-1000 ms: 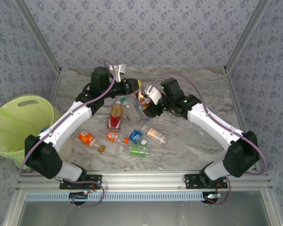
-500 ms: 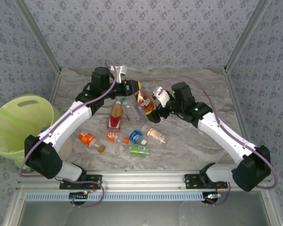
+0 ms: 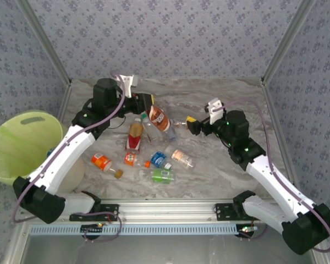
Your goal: Put the plastic bottles in the bin
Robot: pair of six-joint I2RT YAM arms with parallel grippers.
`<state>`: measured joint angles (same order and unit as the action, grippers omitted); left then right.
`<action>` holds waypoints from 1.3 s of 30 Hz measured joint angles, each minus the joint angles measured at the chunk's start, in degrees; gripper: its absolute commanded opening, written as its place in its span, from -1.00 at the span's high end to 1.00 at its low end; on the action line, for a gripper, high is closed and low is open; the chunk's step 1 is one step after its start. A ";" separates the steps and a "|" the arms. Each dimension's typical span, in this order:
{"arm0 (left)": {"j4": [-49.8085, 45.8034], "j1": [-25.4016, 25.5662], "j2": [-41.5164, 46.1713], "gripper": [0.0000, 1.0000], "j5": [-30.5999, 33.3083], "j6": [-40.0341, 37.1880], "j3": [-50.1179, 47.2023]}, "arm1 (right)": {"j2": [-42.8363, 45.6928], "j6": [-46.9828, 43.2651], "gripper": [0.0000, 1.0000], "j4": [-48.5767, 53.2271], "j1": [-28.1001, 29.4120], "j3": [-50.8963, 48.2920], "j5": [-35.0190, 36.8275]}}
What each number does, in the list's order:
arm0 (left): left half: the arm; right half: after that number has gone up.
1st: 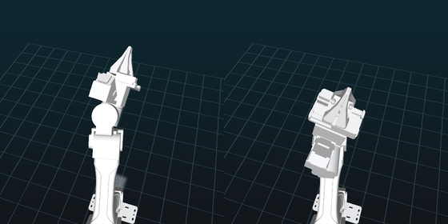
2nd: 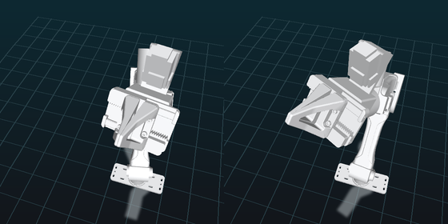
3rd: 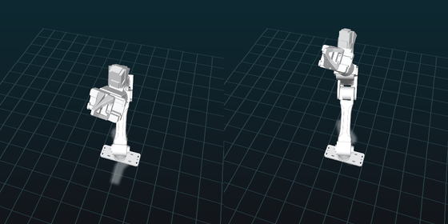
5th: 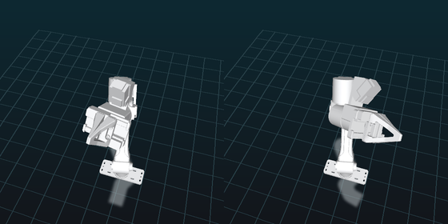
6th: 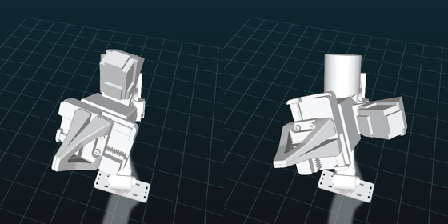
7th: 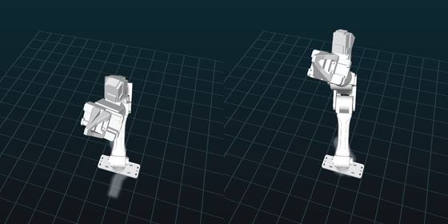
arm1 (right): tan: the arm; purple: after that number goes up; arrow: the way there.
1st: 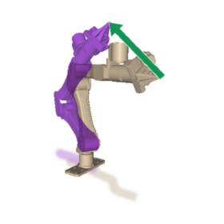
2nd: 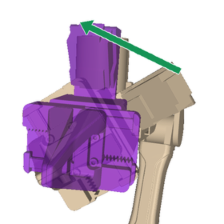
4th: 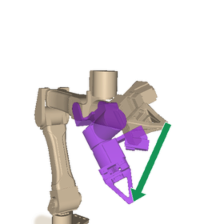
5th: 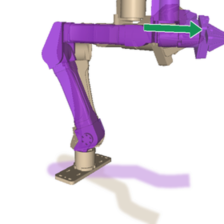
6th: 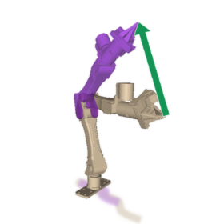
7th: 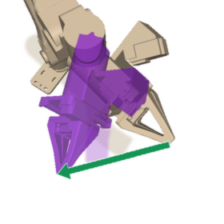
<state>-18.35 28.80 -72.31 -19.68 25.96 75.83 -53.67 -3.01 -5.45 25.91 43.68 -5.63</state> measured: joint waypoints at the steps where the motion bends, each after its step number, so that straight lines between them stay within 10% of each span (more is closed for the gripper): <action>1: -0.83 -0.15 0.83 1.00 0.92 -0.52 0.37 | 0.90 1.77 -1.00 -2.03 -0.39 -1.18 1.01; 23: -19.28 -1.16 14.34 1.00 22.77 -11.87 18.99 | -2.49 21.66 -1.00 -2.51 -4.28 2.27 2.95; 39: -31.80 -1.16 16.04 1.00 69.07 -24.76 30.71 | -8.24 21.64 -1.00 1.66 -2.60 6.80 3.30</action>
<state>-50.15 27.64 -56.27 49.39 1.19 106.54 -61.91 18.63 -3.79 23.31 50.48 -2.33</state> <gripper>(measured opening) 0.346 0.999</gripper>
